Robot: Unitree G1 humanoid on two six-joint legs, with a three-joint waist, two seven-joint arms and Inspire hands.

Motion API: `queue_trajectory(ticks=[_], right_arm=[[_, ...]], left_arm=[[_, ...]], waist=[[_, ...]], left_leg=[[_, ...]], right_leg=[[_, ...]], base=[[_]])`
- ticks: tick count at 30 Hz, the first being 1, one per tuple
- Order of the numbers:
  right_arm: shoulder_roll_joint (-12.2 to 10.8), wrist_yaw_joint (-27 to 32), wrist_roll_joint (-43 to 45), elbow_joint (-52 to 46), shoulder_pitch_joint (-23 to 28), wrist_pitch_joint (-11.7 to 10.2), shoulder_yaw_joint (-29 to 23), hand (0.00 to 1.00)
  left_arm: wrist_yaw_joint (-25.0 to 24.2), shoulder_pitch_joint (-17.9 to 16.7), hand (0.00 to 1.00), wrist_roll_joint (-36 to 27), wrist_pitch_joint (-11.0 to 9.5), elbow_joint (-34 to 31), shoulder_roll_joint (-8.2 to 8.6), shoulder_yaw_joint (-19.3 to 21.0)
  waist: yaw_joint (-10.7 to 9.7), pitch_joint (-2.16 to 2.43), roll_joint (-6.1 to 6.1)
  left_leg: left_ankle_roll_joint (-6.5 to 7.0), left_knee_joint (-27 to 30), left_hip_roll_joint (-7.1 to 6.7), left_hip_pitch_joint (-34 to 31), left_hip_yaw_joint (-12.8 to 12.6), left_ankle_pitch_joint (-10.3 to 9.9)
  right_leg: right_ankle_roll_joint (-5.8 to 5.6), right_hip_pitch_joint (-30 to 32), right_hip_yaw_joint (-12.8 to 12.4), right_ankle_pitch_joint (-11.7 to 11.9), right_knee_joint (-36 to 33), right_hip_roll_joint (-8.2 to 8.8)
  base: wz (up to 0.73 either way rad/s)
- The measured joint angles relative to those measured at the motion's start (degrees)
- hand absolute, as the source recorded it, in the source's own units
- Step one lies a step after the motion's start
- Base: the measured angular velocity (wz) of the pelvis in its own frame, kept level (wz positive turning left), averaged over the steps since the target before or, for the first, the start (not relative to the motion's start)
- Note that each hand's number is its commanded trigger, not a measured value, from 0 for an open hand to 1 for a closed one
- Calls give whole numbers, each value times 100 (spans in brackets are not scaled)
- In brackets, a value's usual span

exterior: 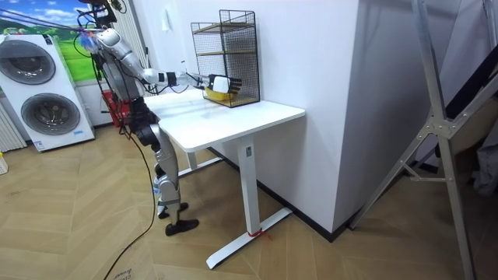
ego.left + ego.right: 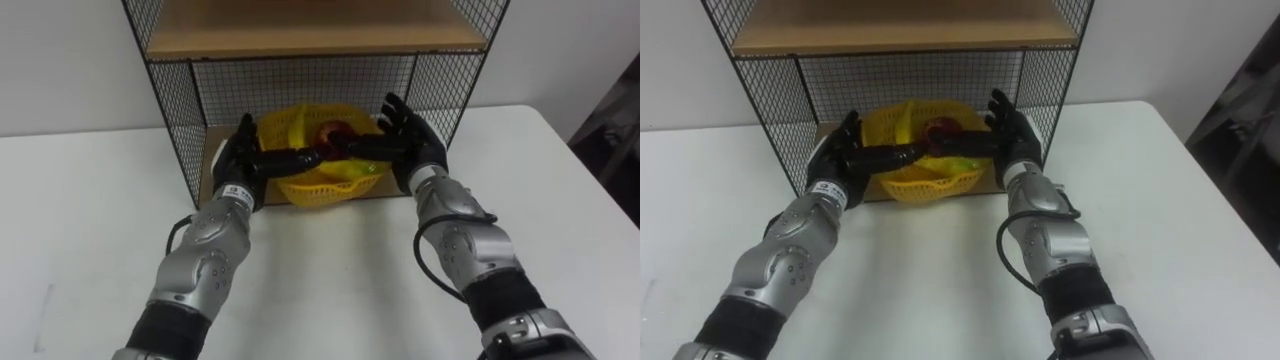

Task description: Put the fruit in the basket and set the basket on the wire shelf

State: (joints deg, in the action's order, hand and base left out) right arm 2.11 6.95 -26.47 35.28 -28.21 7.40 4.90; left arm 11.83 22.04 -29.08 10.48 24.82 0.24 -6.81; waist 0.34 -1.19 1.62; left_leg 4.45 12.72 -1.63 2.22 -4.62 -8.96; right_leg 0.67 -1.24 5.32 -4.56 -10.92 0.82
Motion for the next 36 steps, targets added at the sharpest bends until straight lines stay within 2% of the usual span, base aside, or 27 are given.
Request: queue_trajectory(ticks=[3,7,21,26,32,36], right_arm=[[0,-2,-1,103,1,21,0,0],[-16,-9,-3,216,1,23,0,0],[-2,-194,126,222,5,27,-13,0],[42,-301,160,209,5,25,-13,0],[80,-342,73,-43,5,25,-13,0],[134,-347,95,-109,8,24,-13,0]], left_arm=[[-1,28,0,2,91,19,2,5],[-5,28,0,197,185,67,12,36],[-7,29,0,222,296,63,-39,275],[-10,28,0,178,293,19,-55,373],[-9,27,0,166,267,-374,-142,434],[-17,26,0,182,265,-428,-202,444]], waist=[[-11,-1,-23],[-10,20,-56],[-27,28,-72],[-11,64,-112],[-16,91,-77],[-8,148,-12]], left_leg=[[0,-17,3,46,1,4],[-3,-43,4,58,1,1],[-5,-49,4,51,4,6],[-6,-51,3,54,3,6],[-6,-51,3,55,5,7],[-7,-51,4,91,7,8]], right_leg=[[8,-52,75,11,7,8],[8,-68,83,10,13,14],[12,-69,124,13,41,8],[11,-66,115,11,34,8],[10,-66,119,7,29,11],[10,-103,121,7,27,12]], base=[[0],[0],[0],[0],[0],[0]])
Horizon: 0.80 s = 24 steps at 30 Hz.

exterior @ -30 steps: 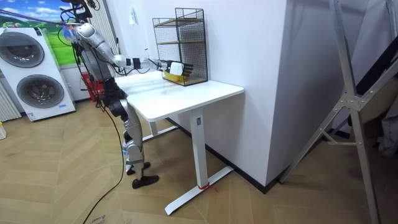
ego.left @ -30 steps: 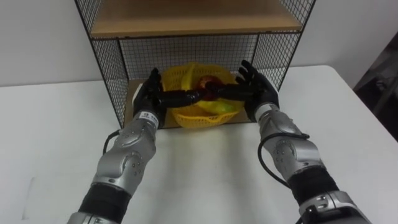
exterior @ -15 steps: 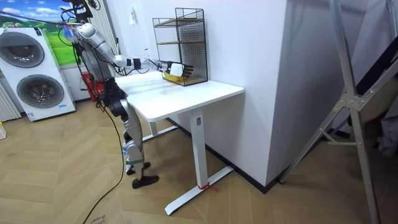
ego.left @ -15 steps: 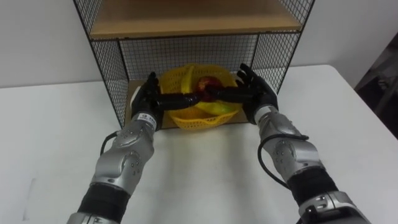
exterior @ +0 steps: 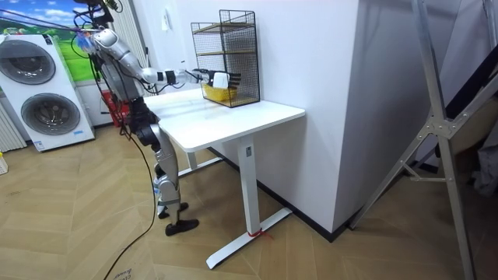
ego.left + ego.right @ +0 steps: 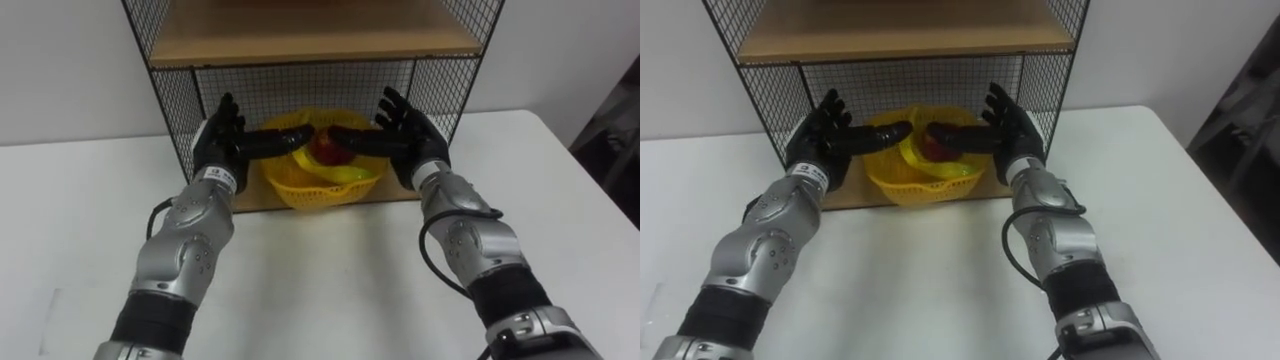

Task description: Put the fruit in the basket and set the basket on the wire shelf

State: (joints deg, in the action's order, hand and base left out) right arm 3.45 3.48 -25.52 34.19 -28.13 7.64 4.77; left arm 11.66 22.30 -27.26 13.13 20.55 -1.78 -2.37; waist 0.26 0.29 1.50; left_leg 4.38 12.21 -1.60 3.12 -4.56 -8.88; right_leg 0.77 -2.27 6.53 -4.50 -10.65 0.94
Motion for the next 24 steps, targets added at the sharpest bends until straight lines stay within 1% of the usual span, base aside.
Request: queue_trajectory(ticks=[1,3,4,7,10,14,20,23,24], right_arm=[[10,-3,30,0,7,0,0,0],[21,-54,91,-1,8,0,-2,0],[23,-99,91,-1,8,0,-2,0],[27,-189,84,-4,30,0,-76,0],[35,-227,88,-31,62,-1,-176,0],[34,-247,135,-202,144,-2,-171,0],[44,-369,230,-507,265,-3,-171,0],[163,-408,127,-856,438,-3,-178,0],[198,-406,126,-986,520,-3,-182,0]], left_arm=[[0,0,0,5,0,-5,-19,14],[-4,0,0,11,0,-24,-51,59],[-6,0,0,-7,0,-26,-89,92],[-17,0,0,-7,-6,-27,-119,221],[-78,0,0,-2,-43,-27,-154,245],[-109,0,0,30,-63,-53,-147,238],[-113,-6,0,184,-68,-362,-152,224],[-138,-149,0,206,-86,-655,-153,204],[-145,-251,0,210,-91,-793,-156,202]], waist=[[-1,14,22],[-8,19,33],[-16,19,33],[-42,17,30],[-44,14,26],[-58,-1,5],[-149,-14,-7],[-157,-26,-15],[-161,-28,-15]], left_leg=[[-1,0,0,10,0,-1],[-1,-2,0,26,-2,-1],[-1,-4,0,40,-2,-1],[-1,-1,0,65,12,-2],[-2,-2,-1,64,11,-2],[-2,-3,-1,52,11,-2],[-2,-41,-3,62,12,-2],[-5,-93,-7,70,8,15],[-6,-97,-7,69,6,20]], right_leg=[[0,-10,0,0,2,-1],[0,-24,-3,0,4,-1],[0,-35,-4,0,4,-1],[-1,-74,3,-2,14,4],[-4,-77,4,-6,16,4],[-4,-68,10,-20,31,3],[-5,-73,13,-21,82,0],[-10,-64,-16,-8,80,-8],[-11,-63,-34,-6,85,-14]], base=[[0],[0],[0],[3],[0],[0],[0],[0],[0]])
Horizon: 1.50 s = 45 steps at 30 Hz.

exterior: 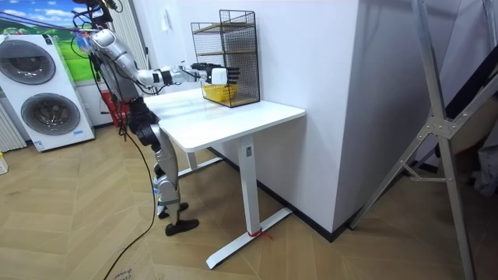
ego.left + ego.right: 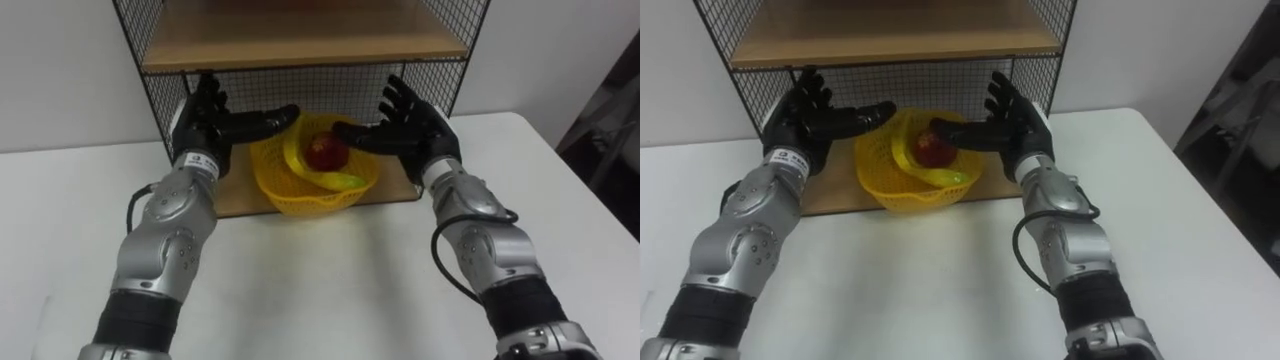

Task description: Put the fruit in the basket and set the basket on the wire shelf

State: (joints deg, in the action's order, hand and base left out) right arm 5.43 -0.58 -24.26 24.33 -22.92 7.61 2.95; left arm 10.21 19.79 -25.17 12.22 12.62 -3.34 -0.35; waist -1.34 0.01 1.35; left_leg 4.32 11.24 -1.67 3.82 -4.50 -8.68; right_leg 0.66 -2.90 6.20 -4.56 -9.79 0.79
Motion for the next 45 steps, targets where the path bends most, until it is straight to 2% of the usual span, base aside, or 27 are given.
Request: queue_trajectory(ticks=[4,7,12,16,20,22,27,29,31,33,37,41,43,45], right_arm=[[27,4,36,-771,555,0,1,0],[29,12,39,-1211,876,0,21,0],[8,9,180,-1466,1020,-2,38,0],[-62,-36,288,-1858,1290,-47,35,0],[-67,-93,277,-2046,1501,-58,31,0],[-60,-95,272,-2181,1652,-60,31,0],[-55,-152,208,-2281,1733,-66,32,0],[-52,-150,211,-2311,1735,-76,38,0],[-56,-186,216,-2559,1867,-85,43,0],[-58,-258,200,-2765,2018,-169,51,0],[-63,-405,196,-3088,2321,-278,84,0],[-47,-474,205,-3330,2561,-337,139,0],[-25,-623,185,-3347,2738,-499,190,0],[12,-711,150,-3352,2894,-552,261,0]], left_arm=[[-110,-422,0,-8,-5,-454,1,3],[-106,-468,0,-17,-20,-476,-1,-37],[-115,-484,0,117,-184,-483,37,-368],[-261,-752,0,126,-302,-670,66,-532],[-339,-1031,0,116,-318,-930,62,-543],[-350,-1259,0,116,-398,-1200,42,-549],[-394,-1500,0,110,-528,-1454,11,-554],[-448,-1572,0,115,-545,-1550,-12,-559],[-583,-1697,0,111,-666,-1609,-21,-564],[-662,-1842,0,111,-749,-1615,-44,-611],[-800,-2268,0,111,-753,-1725,-42,-709],[-945,-2402,0,111,-797,-1726,-126,-770],[-1079,-2548,0,94,-938,-1727,-228,-774],[-1114,-2700,0,44,-1021,-1746,-266,-775]], waist=[[16,-2,0],[23,-4,2],[25,-7,2],[13,-18,18],[7,-31,36],[7,-43,50],[10,-43,50],[18,-24,56],[16,-23,53],[15,-20,48],[9,1,21],[18,18,2],[24,17,1],[24,17,-2]], left_leg=[[-1,0,1,0,-6,0],[-1,1,1,1,-3,-1],[0,-2,1,18,-7,0],[-9,-38,1,40,-17,6],[-13,-51,2,41,-22,8],[-14,-51,4,32,-20,9],[-14,-51,3,24,-19,9],[-15,-46,3,-14,-23,10],[-15,-43,2,-62,-14,10],[-16,-38,5,-111,-9,12],[-16,-28,6,-147,-10,12],[-17,-13,6,-140,-10,11],[-17,-13,7,-111,-12,11],[-17,-16,8,-75,-13,10]], right_leg=[[-5,5,-17,-4,9,-3],[-9,4,-7,-11,5,-1],[-6,-6,-7,-9,-1,-1],[-28,-6,-9,-28,3,0],[-34,-1,-11,-34,13,-2],[-34,6,-12,-34,15,-2],[-34,16,-79,-33,13,-7],[-30,68,-127,-31,2,-19],[-11,106,-124,-16,7,-23],[-2,142,-110,-7,5,-18],[0,183,-112,-8,3,-7],[-8,173,-128,-16,-5,-7],[0,148,-137,-11,-7,-14],[-2,113,-137,-12,1,-14]], base=[[0],[0],[0],[0],[-1],[0],[0],[-2],[0],[2],[0],[-1],[0],[0]])
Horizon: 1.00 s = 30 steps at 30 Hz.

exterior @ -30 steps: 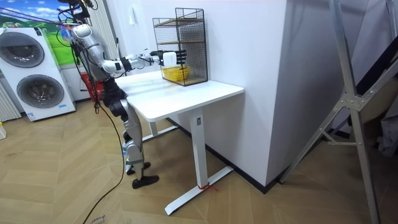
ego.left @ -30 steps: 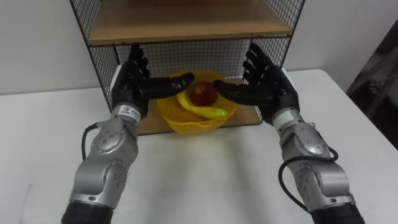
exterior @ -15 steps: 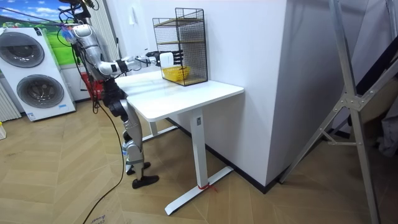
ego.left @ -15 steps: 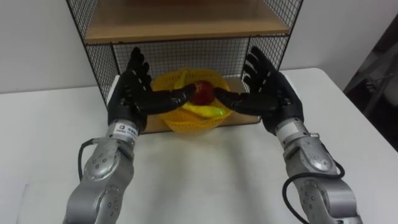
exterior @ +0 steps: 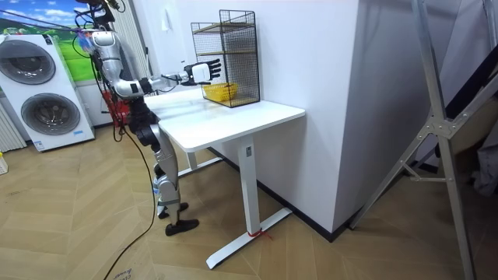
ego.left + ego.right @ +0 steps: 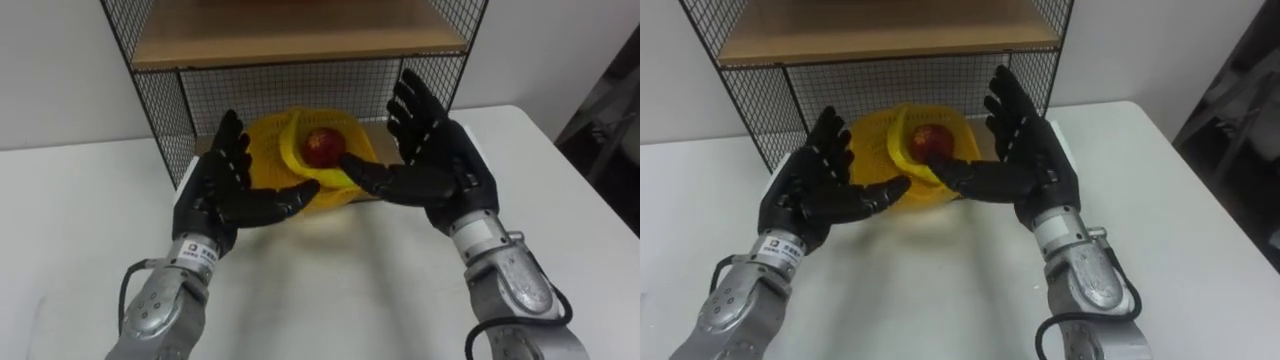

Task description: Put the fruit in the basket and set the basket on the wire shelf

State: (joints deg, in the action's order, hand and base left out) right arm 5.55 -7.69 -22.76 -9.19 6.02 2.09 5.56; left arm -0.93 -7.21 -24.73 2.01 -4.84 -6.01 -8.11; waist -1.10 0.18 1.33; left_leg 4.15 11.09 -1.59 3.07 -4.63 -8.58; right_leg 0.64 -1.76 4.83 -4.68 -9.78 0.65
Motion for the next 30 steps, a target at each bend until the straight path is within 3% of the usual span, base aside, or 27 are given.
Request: queue_trajectory(ticks=[7,10,19,22,25,30], right_arm=[[40,-414,50,-60,363,-53,-19,0],[76,-581,77,-129,499,-186,-18,0],[206,-879,78,-496,937,-284,-94,0],[209,-855,77,-496,1060,-343,-233,0],[235,-772,227,-499,1234,-422,-378,0],[338,-528,487,-549,1526,-490,-462,0]], left_arm=[[-476,-588,0,-57,-242,-203,9,31],[-614,-687,0,-53,-314,-203,-19,82],[-834,-1038,0,-71,-543,-618,-212,128],[-855,-1189,0,-48,-626,-618,-280,134],[-855,-1414,0,-27,-629,-616,-378,140],[-784,-1718,0,68,-632,-620,-402,206]], waist=[[26,-12,-14],[38,-15,-18],[34,-25,-39],[1,-47,-63],[11,-42,-76],[11,-30,-82]], left_leg=[[-33,-17,-4,31,0,-27],[-34,-13,-4,-1,5,-27],[-22,-12,-6,-150,11,-17],[-18,-14,-6,-147,10,-15],[-36,-26,-5,-143,-1,-23],[-38,-26,-6,-146,-4,-24]], right_leg=[[-71,-19,-9,-54,-3,6],[-71,-11,-4,-54,0,4],[-55,159,-11,-43,-14,-2],[-56,164,-13,-43,-19,-6],[-63,156,-23,-54,-25,-5],[-66,192,-29,-60,-26,-6]], base=[[0],[0],[0],[0],[0],[0]])
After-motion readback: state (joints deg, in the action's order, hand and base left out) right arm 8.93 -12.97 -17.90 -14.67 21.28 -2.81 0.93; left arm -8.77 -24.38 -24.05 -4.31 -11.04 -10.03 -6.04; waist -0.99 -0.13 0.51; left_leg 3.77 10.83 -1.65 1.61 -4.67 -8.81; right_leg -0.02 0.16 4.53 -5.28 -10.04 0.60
